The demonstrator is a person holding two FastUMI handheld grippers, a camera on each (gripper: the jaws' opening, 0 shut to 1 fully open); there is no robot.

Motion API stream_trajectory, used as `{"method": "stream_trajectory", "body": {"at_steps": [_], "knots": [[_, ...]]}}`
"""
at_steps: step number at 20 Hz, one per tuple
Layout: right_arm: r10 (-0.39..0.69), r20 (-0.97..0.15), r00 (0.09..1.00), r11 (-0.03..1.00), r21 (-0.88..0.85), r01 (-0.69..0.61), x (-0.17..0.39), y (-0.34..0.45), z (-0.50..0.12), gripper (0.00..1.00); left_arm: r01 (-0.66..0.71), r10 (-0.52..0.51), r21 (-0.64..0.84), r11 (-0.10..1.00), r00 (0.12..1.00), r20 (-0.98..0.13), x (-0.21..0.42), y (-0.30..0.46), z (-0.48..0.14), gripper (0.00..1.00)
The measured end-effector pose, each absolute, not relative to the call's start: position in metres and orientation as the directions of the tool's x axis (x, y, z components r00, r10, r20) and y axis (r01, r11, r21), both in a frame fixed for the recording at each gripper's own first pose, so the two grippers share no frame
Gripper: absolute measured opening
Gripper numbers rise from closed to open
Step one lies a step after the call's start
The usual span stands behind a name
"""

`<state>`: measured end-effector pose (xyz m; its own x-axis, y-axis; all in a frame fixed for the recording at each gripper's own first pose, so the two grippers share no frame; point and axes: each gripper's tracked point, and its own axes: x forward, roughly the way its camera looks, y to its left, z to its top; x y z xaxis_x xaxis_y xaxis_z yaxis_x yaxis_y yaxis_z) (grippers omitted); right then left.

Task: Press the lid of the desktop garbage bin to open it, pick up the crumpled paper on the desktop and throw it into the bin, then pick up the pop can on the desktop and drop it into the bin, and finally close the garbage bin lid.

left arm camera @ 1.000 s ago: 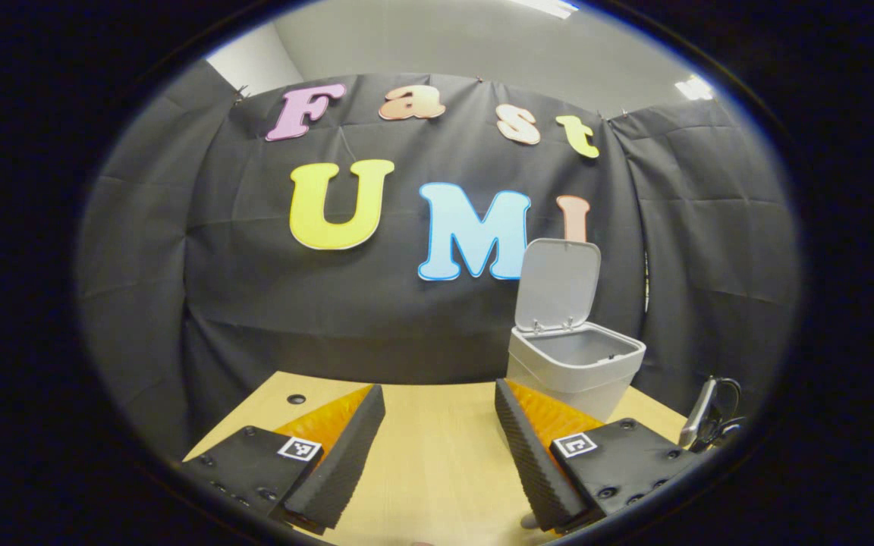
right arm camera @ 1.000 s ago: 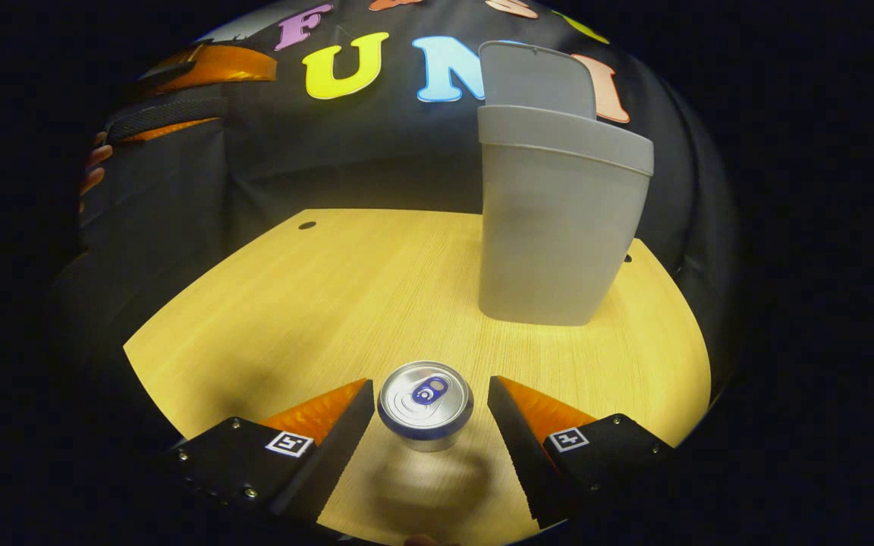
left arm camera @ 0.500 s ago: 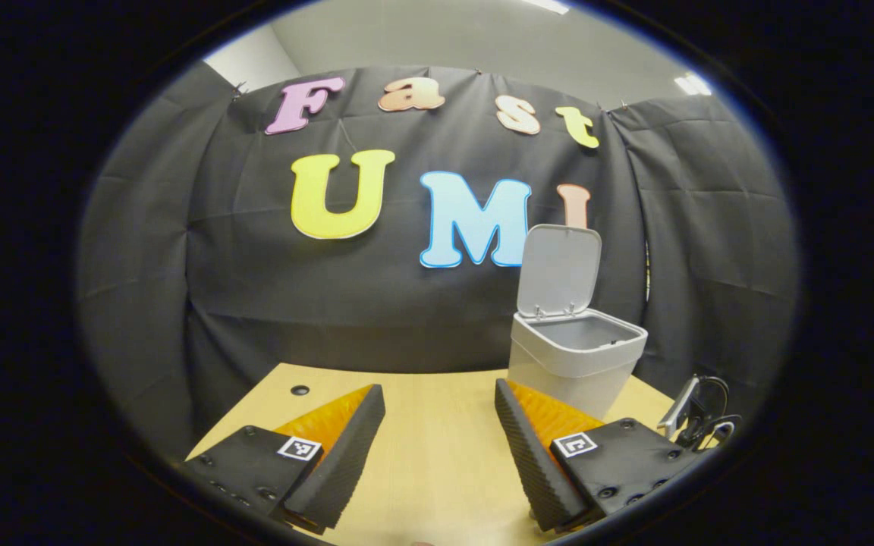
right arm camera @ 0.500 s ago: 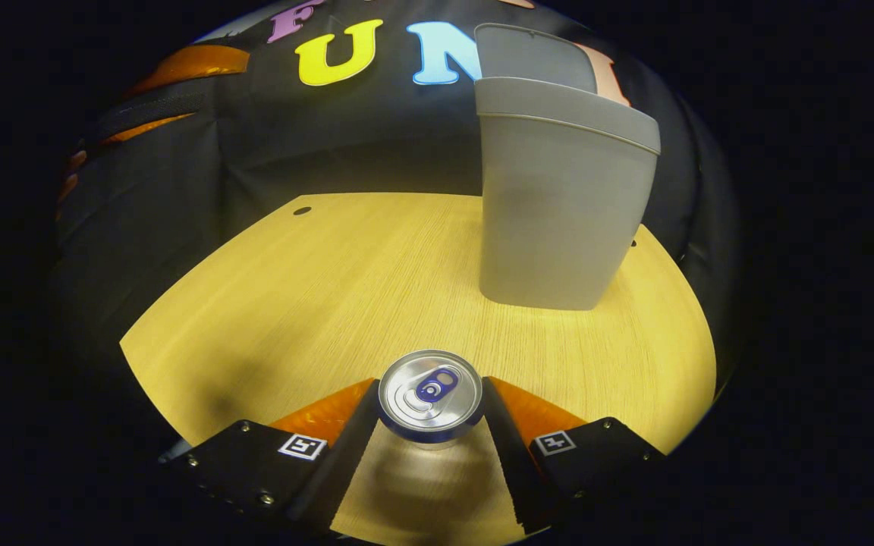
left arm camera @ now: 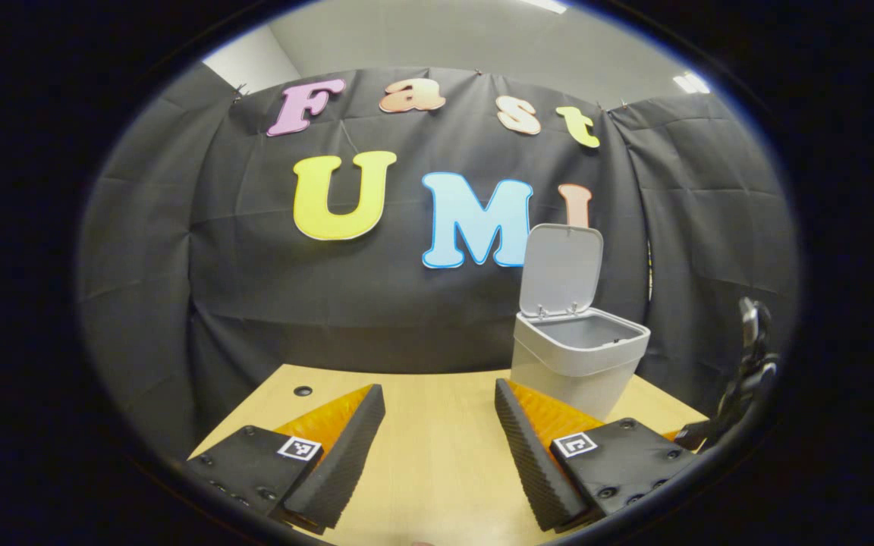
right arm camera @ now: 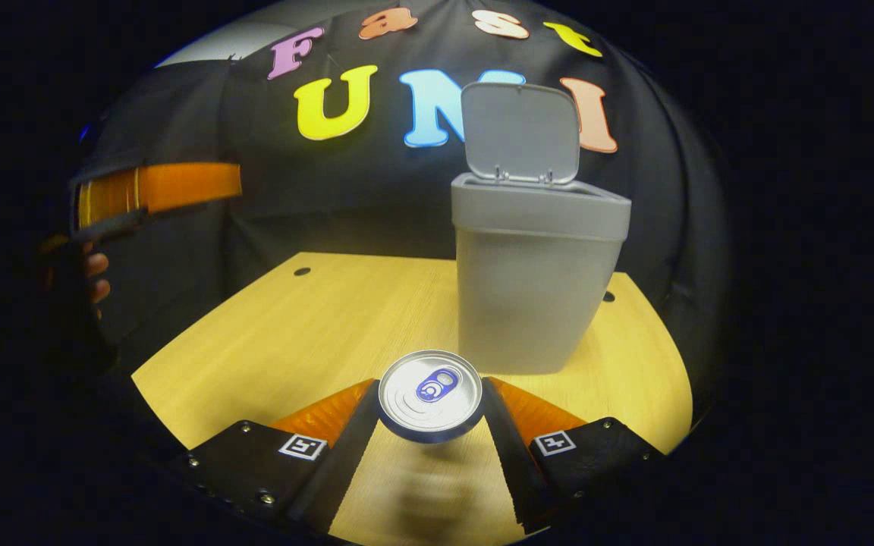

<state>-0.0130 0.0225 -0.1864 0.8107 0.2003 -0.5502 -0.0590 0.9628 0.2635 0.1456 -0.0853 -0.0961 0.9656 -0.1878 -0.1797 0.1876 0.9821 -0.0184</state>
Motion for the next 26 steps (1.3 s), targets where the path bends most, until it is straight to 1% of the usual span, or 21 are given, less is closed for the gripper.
{"method": "stream_trajectory", "body": {"at_steps": [7, 13, 17, 20, 26], "knots": [[0.155, -0.391, 0.907, 0.971, 0.231, -0.067, 0.023, -0.005, -0.123, 0.84, 0.160, -0.164, -0.039, 0.986, 0.971, -0.172, 0.139, -0.079, -0.097, 0.95], [0.114, -0.198, 0.974, 0.983, 0.167, -0.081, 0.045, -0.023, -0.073, 0.84, 0.127, -0.136, -0.063, 0.990, 0.977, -0.164, 0.137, -0.072, -0.097, 0.95], [0.074, -0.068, 0.995, 0.993, 0.098, -0.067, 0.069, -0.036, -0.038, 0.84, 0.115, -0.126, -0.076, 0.990, 0.979, -0.160, 0.134, -0.071, -0.094, 0.95], [0.046, -0.032, 0.998, 0.998, 0.048, -0.044, 0.092, -0.045, -0.030, 0.83, 0.106, -0.117, -0.077, 0.991, 0.980, -0.159, 0.131, -0.071, -0.093, 0.95], [0.003, -0.099, 0.995, 1.000, 0.014, -0.002, 0.135, -0.062, -0.052, 0.84, 0.078, -0.089, -0.073, 0.994, 0.982, -0.165, 0.130, -0.060, -0.094, 0.96]]}}
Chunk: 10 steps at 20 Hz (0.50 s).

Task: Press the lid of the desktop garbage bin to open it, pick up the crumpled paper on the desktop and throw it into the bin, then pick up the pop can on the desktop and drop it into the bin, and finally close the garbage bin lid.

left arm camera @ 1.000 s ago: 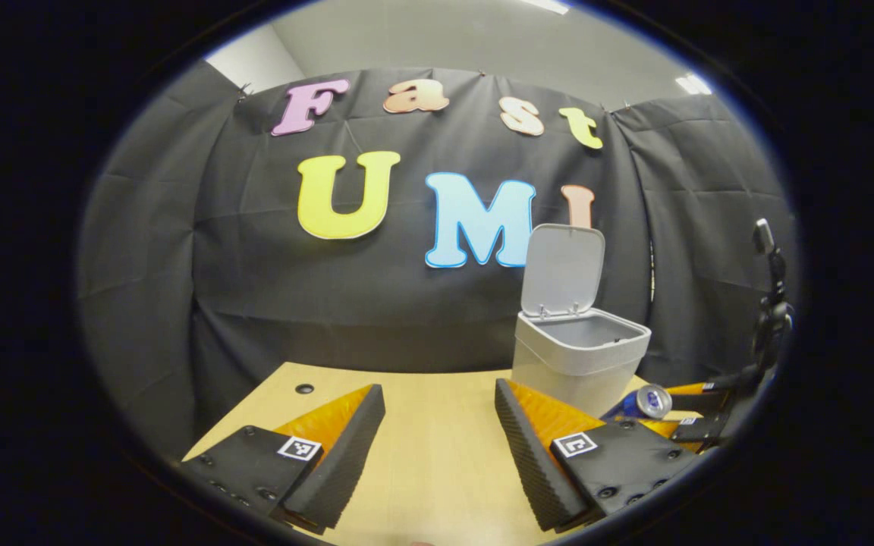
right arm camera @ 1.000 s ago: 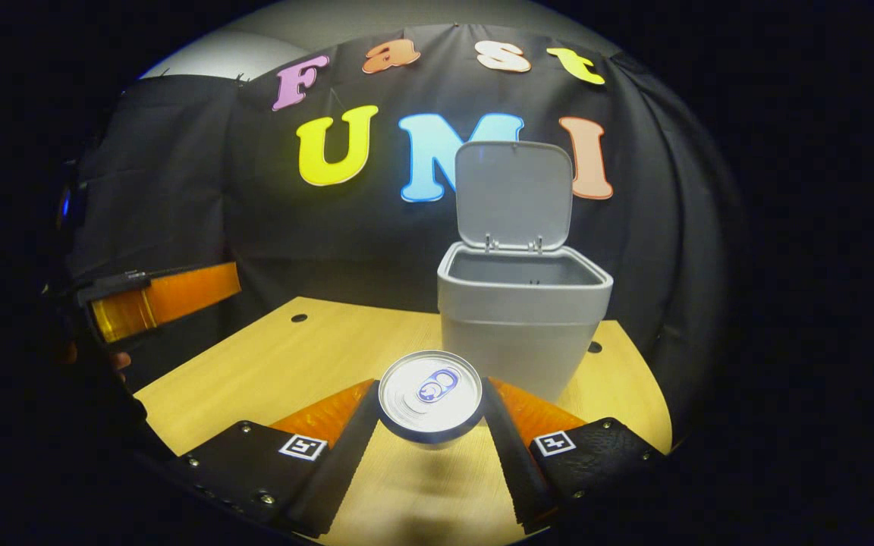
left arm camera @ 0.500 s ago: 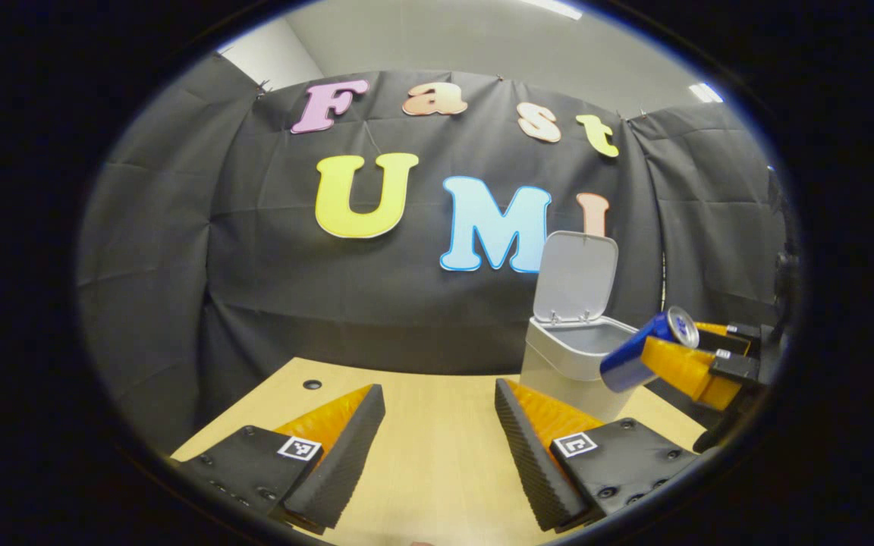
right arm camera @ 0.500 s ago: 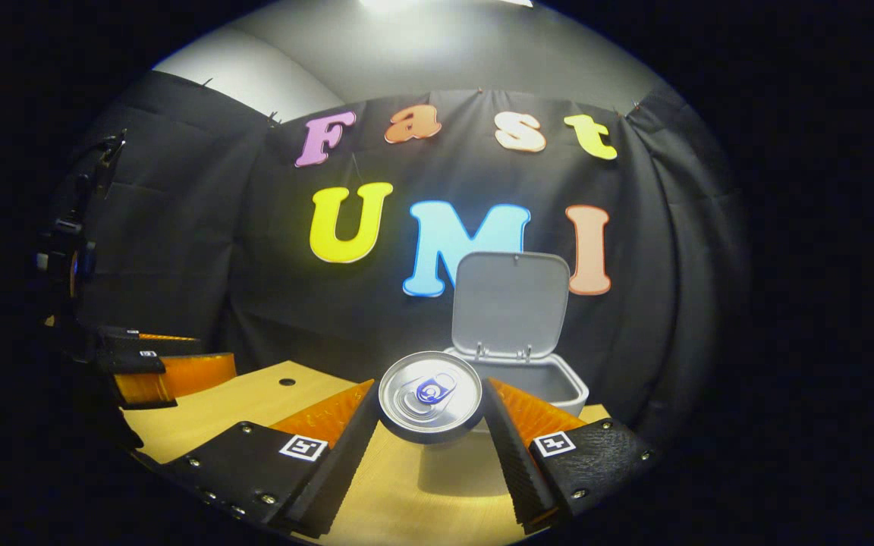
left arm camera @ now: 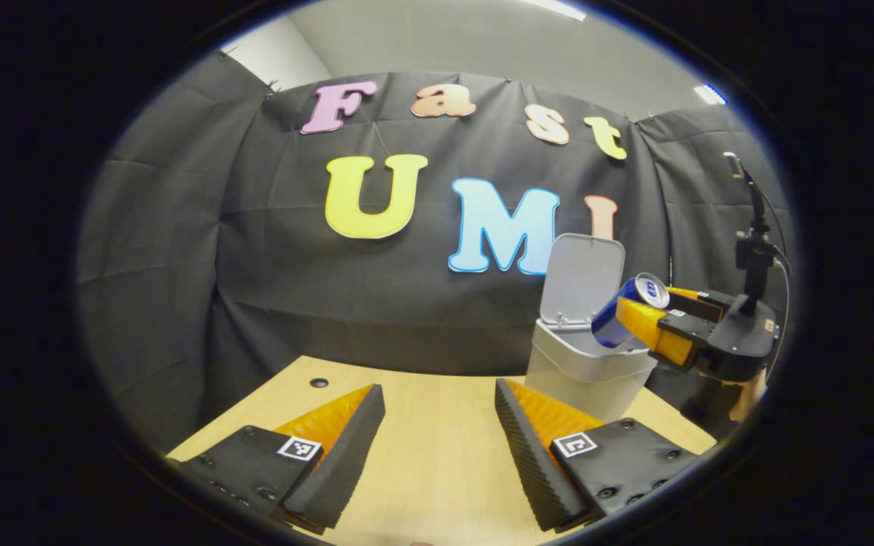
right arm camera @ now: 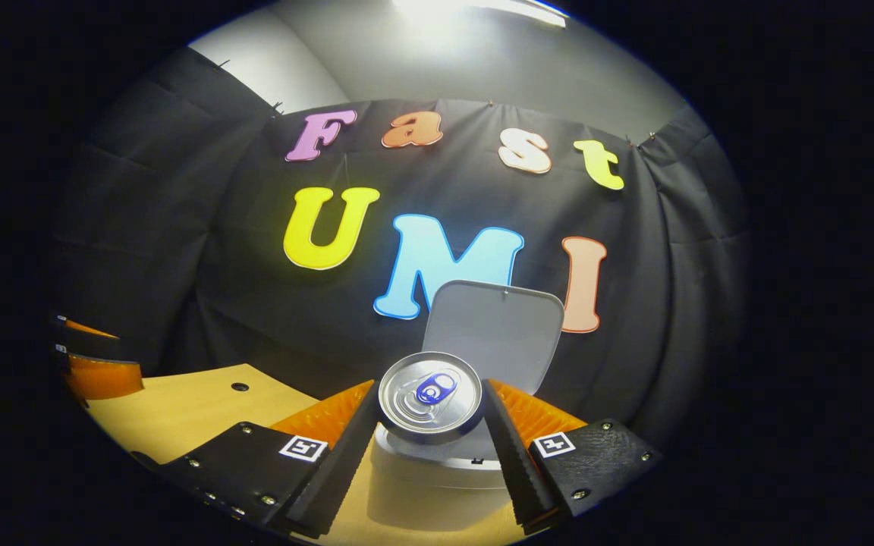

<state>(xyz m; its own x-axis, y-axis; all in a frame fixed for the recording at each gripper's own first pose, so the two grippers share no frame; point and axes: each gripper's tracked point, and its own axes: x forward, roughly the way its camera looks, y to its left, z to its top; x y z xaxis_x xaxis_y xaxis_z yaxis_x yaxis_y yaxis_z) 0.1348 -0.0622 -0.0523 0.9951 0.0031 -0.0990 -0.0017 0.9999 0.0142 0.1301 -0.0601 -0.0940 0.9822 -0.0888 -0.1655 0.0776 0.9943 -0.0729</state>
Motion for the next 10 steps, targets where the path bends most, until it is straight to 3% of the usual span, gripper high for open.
{"method": "stream_trajectory", "body": {"at_steps": [10], "knots": [[-0.002, -0.200, 0.980, 0.998, 0.060, 0.014, 0.162, -0.066, -0.086, 0.86, 0.077, -0.087, -0.062, 0.995, 0.979, -0.182, 0.135, -0.057, -0.097, 0.95]]}}
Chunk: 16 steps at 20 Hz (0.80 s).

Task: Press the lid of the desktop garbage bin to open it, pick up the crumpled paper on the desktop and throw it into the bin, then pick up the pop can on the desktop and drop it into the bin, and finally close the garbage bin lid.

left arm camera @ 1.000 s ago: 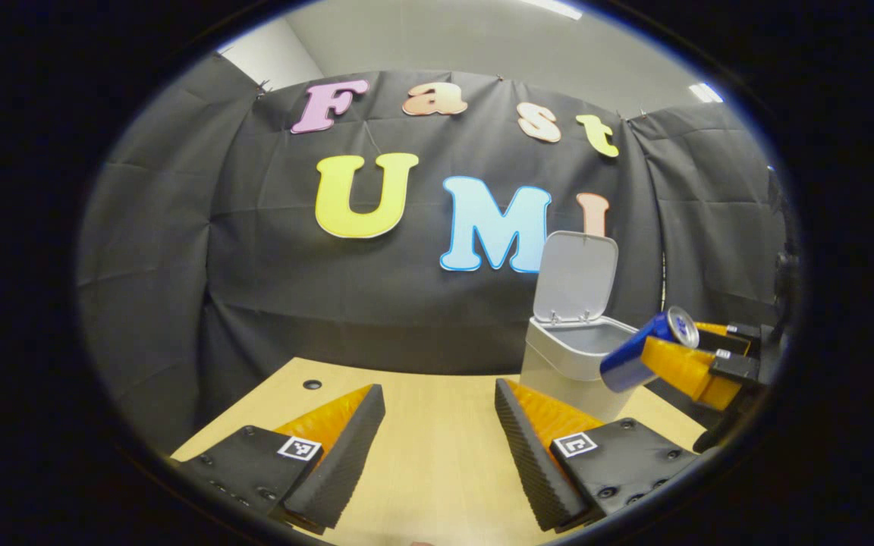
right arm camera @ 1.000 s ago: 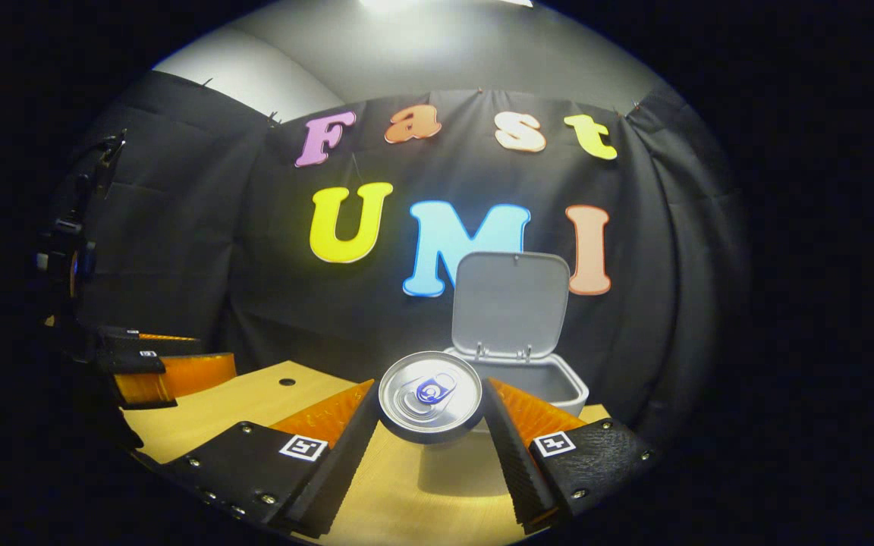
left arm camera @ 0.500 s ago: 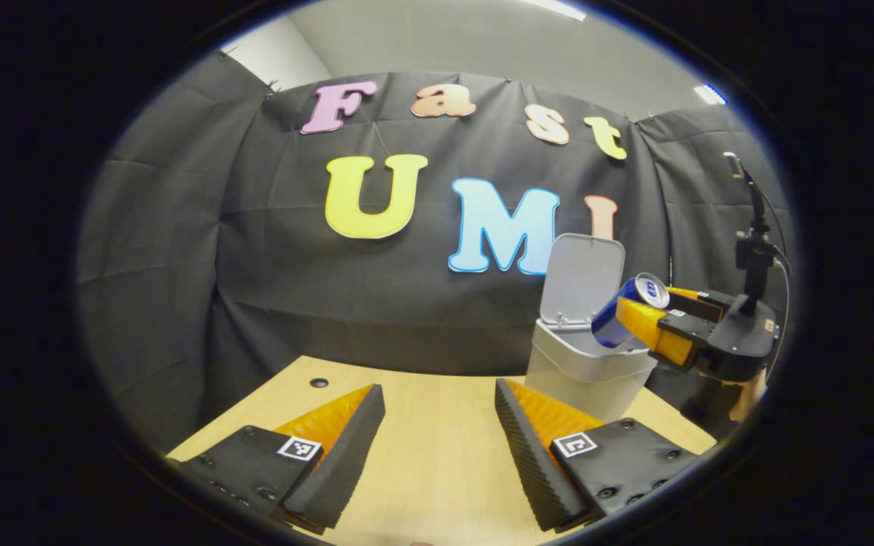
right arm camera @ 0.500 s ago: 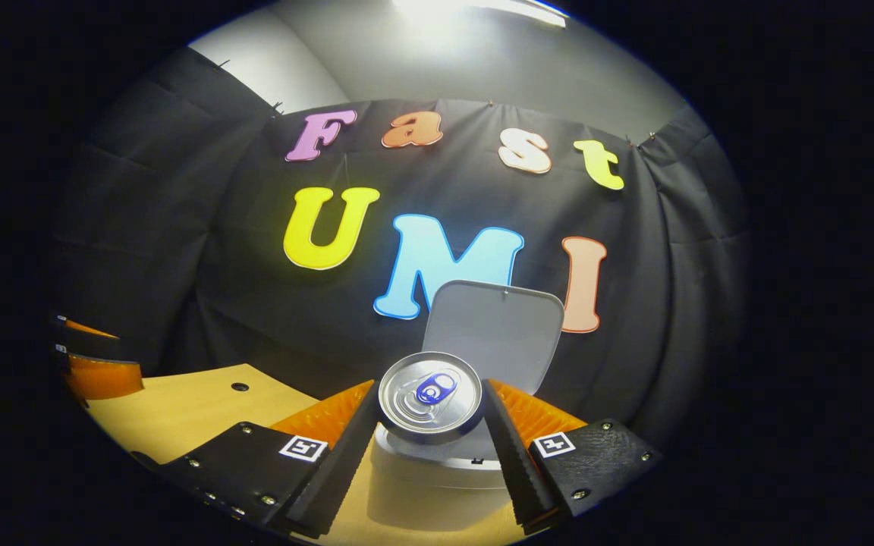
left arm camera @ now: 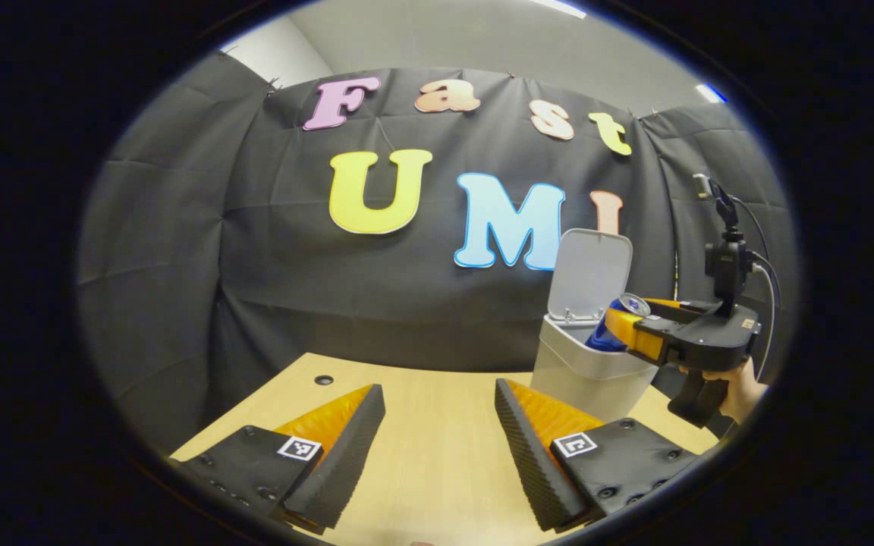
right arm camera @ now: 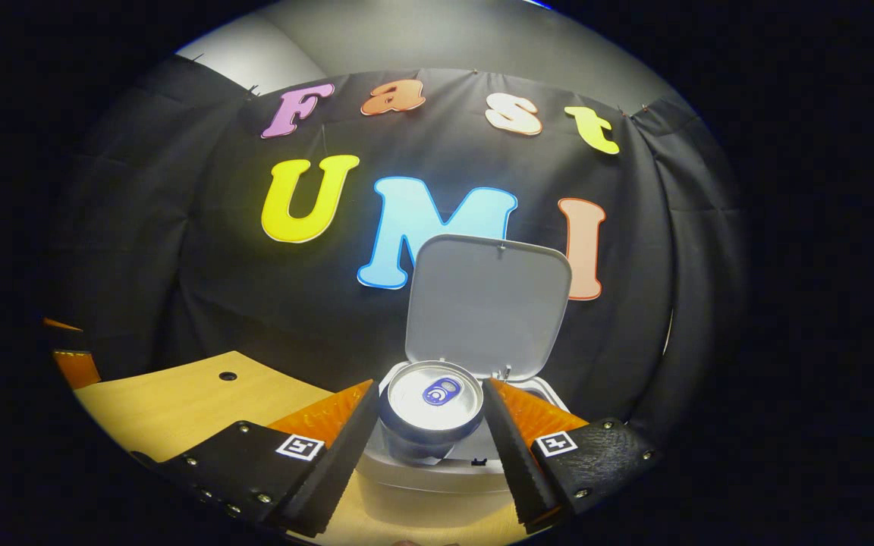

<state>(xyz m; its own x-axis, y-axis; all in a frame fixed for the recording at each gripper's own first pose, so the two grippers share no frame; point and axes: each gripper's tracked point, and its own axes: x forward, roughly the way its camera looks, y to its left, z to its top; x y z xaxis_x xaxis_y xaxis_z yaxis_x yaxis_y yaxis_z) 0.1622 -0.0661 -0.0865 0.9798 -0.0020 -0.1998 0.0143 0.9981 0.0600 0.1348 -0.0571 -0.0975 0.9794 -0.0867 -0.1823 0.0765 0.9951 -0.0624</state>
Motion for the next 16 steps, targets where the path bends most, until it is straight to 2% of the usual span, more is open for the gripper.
{"method": "stream_trajectory", "body": {"at_steps": [7, 16], "knots": [[-0.008, -0.172, 0.985, 0.999, 0.036, 0.014, 0.166, -0.070, -0.068, 0.87, 0.104, -0.116, -0.073, 0.992, 0.977, -0.181, 0.138, -0.064, -0.098, 0.96], [-0.068, -0.153, 0.986, 0.997, 0.032, 0.073, 0.203, -0.102, -0.020, 0.87, 0.147, -0.157, -0.071, 0.987, 0.971, -0.178, 0.136, -0.055, -0.100, 0.95]]}}
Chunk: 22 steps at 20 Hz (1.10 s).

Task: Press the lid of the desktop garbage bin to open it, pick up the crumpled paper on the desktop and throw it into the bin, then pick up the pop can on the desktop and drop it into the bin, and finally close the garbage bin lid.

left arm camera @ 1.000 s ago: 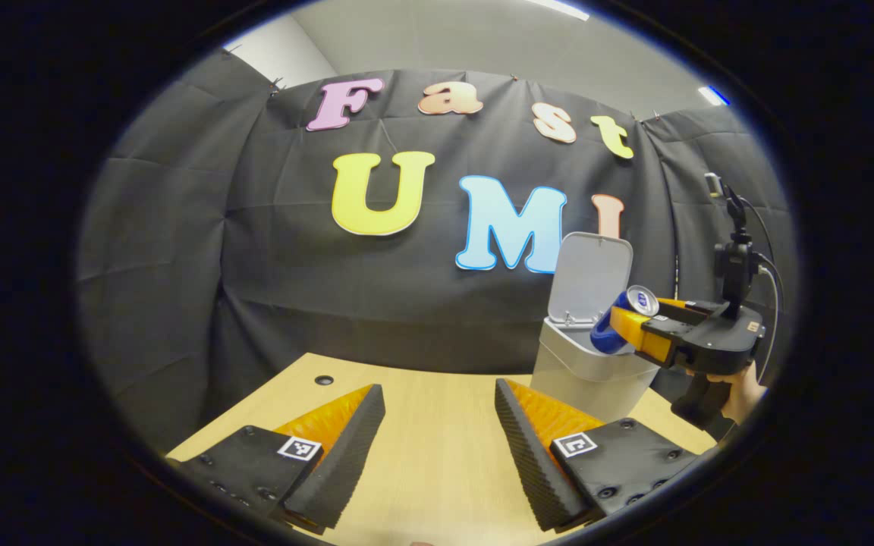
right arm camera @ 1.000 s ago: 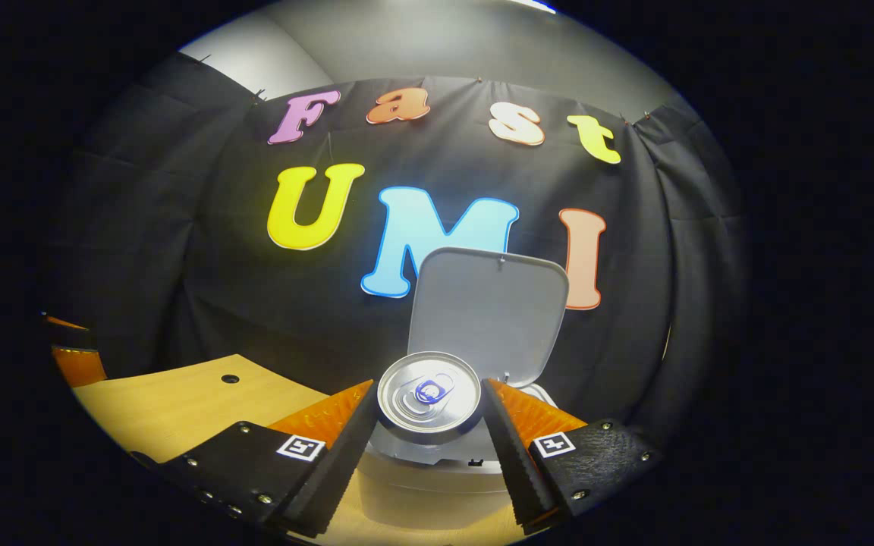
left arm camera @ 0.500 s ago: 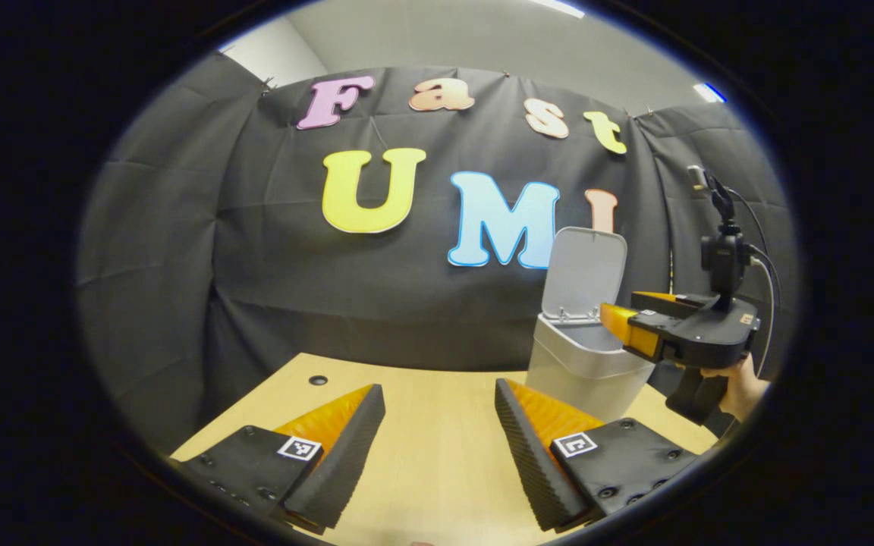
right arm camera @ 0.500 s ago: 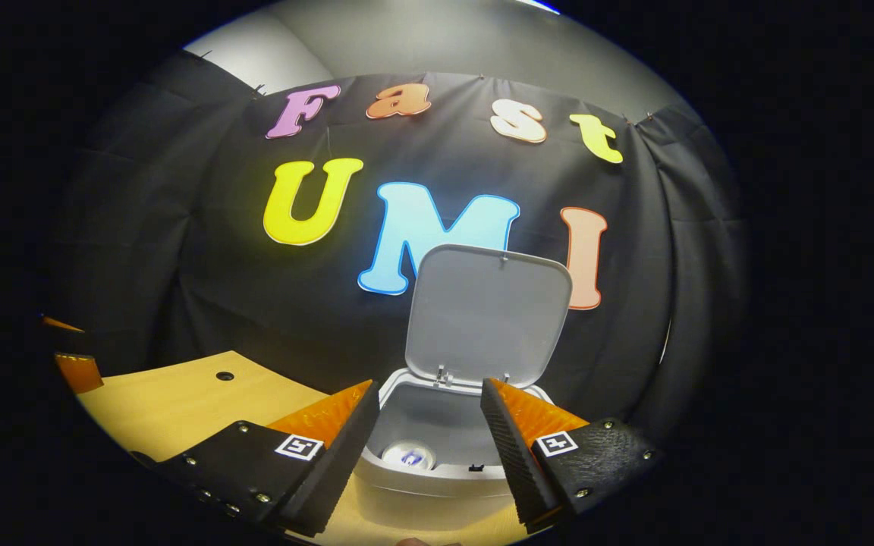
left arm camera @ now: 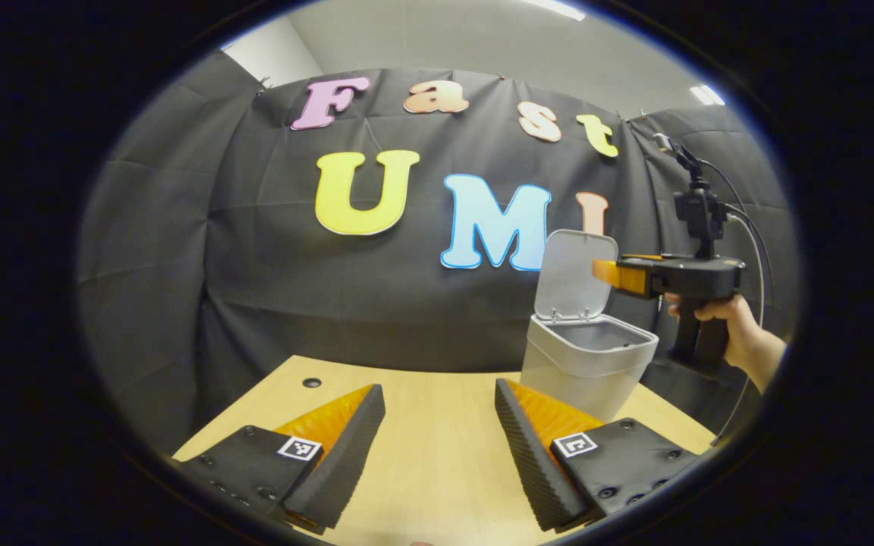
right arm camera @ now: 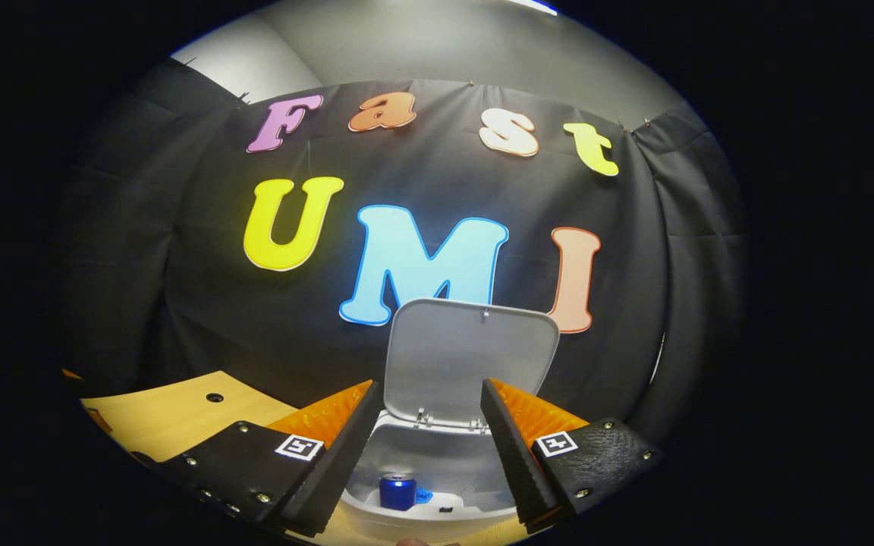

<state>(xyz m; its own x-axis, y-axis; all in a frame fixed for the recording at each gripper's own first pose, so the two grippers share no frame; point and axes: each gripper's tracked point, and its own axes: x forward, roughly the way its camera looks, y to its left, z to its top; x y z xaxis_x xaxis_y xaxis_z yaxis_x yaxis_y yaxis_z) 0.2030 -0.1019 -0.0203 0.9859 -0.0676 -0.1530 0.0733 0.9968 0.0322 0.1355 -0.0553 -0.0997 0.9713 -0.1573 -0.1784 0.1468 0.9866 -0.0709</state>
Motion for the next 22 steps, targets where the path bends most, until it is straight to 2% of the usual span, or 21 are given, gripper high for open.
{"method": "stream_trajectory", "body": {"at_steps": [8, 14, 18, 22], "knots": [[-0.150, -0.116, 0.982, 0.989, -0.008, 0.150, 0.249, -0.137, 0.018, 0.87, 0.225, -0.235, -0.075, 0.972, 0.954, -0.188, 0.149, -0.041, -0.111, 0.95], [-0.197, -0.097, 0.976, 0.980, -0.019, 0.196, 0.286, -0.161, 0.037, 0.87, 0.222, -0.234, -0.078, 0.972, 0.951, -0.204, 0.158, -0.024, -0.121, 0.95], [-0.197, -0.127, 0.972, 0.976, 0.071, 0.207, 0.309, -0.169, 0.032, 0.86, 0.207, -0.220, -0.084, 0.975, 0.953, -0.206, 0.164, -0.020, -0.121, 0.95], [-0.196, -0.171, 0.966, 0.967, 0.127, 0.219, 0.308, -0.173, 0.027, 0.86, 0.186, -0.204, -0.097, 0.978, 0.954, -0.220, 0.168, -0.020, -0.127, 0.95]]}}
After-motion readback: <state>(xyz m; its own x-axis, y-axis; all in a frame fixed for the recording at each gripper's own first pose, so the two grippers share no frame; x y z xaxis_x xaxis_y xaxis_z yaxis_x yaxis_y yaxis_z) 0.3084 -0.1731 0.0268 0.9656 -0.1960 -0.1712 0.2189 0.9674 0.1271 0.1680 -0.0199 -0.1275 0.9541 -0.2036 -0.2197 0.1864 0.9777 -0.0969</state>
